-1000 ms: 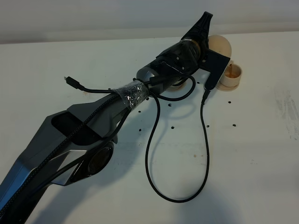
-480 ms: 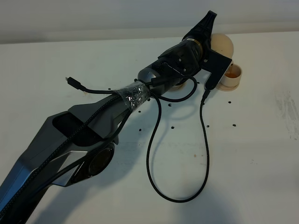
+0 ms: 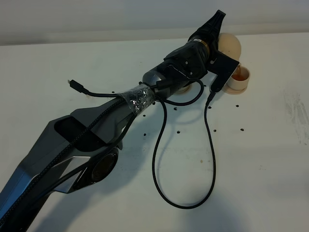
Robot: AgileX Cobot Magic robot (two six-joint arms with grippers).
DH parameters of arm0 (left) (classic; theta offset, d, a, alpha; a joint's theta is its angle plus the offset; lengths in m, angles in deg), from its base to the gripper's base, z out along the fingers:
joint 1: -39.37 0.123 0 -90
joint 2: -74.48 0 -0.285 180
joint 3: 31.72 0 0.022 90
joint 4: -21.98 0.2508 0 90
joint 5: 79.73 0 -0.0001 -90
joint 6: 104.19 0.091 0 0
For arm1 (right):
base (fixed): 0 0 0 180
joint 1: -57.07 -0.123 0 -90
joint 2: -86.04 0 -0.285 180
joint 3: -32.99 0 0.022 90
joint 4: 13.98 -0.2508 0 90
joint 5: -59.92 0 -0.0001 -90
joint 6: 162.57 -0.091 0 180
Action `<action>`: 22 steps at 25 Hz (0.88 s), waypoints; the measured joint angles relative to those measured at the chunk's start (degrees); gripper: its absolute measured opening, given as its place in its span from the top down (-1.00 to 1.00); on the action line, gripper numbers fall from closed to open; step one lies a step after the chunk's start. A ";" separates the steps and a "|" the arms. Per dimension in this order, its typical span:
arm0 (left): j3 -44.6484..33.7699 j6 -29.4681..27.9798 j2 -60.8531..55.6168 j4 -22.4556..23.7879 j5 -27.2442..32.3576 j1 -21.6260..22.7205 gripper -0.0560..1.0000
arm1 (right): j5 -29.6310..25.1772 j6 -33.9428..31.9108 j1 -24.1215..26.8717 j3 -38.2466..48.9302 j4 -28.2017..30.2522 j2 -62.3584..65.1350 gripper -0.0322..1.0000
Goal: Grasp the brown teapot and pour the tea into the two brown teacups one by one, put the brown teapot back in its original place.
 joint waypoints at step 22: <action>0.00 0.00 0.00 1.73 -1.60 0.00 0.73 | 0.00 0.00 0.00 0.00 0.00 0.00 0.10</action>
